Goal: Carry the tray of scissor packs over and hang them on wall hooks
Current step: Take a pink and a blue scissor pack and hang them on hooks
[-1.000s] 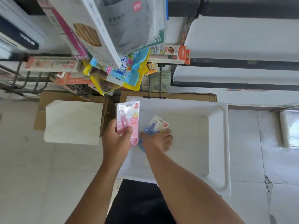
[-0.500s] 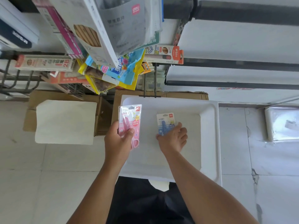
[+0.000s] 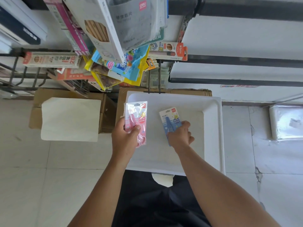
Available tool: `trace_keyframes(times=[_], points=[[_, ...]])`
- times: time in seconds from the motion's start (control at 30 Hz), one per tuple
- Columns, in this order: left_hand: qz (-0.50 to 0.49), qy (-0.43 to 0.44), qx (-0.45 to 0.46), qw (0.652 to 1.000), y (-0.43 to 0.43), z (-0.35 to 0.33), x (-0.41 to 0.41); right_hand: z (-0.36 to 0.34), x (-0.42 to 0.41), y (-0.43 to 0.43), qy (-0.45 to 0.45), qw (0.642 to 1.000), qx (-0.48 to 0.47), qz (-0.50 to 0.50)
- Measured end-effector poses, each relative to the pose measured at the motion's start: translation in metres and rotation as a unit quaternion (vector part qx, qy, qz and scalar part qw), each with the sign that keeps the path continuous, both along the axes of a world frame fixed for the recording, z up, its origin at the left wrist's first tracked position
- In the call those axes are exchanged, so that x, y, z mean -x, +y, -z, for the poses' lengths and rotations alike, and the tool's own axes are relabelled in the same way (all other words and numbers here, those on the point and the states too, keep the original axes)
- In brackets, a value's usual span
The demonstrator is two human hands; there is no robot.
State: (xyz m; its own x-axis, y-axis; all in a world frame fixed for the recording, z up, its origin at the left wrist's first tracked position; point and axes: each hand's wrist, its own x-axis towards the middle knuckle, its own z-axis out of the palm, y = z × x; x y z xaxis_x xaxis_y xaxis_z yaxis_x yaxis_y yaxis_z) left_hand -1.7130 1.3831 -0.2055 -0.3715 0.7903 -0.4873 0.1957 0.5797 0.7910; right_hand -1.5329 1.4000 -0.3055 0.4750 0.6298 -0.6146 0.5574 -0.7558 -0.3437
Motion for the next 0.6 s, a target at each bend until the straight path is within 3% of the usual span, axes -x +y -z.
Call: trace_keyframes(times=[0.43, 0.6], points=[[0.03, -0.096, -0.018, 0.995, 0.004, -0.077, -0.016, -0.119, -0.024, -0.013, 0.21, 0.957, -0.158, 0.126], [0.063, -0.127, -0.051, 0.989, 0.005, -0.111, -0.018, -0.178, -0.029, -0.022, 0.28, 0.911, -0.247, 0.174]])
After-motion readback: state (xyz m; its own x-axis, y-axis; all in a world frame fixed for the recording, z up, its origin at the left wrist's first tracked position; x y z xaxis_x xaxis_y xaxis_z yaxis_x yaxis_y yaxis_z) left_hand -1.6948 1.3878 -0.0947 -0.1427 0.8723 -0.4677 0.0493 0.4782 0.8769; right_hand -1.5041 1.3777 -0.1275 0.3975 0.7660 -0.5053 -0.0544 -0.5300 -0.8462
